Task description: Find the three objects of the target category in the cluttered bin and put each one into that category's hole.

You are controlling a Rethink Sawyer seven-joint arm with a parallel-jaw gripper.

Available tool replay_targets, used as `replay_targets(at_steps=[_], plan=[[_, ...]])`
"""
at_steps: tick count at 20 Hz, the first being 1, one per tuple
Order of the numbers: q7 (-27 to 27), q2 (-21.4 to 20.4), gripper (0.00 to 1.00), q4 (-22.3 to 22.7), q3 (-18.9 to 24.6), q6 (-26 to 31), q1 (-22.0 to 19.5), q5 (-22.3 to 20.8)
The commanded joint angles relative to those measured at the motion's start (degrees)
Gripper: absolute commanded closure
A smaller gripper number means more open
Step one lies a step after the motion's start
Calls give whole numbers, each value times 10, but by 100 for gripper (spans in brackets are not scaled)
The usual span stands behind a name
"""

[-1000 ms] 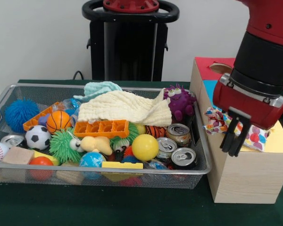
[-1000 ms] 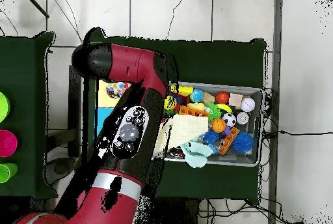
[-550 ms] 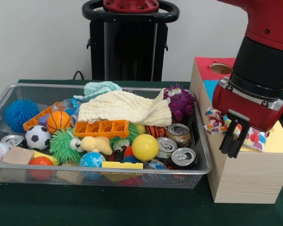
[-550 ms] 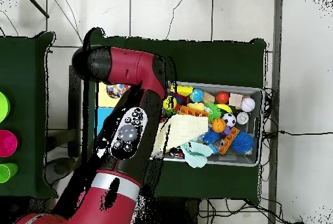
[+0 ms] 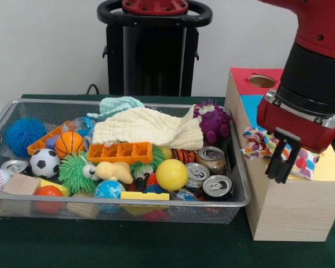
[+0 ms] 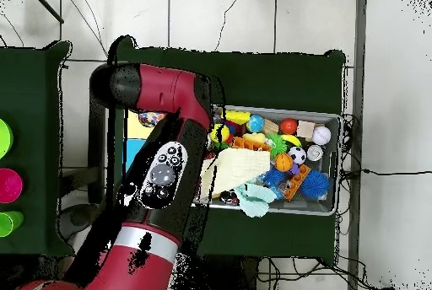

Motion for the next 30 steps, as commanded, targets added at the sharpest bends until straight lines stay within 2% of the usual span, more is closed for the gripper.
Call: replay_targets(at_steps=[1, 14, 30], plan=[[81, -21, 100, 103, 82, -16, 4, 6], [94, -13, 100, 121, 98, -48, 16, 12], [105, 6, 100, 114, 111, -72, 21, 17]])
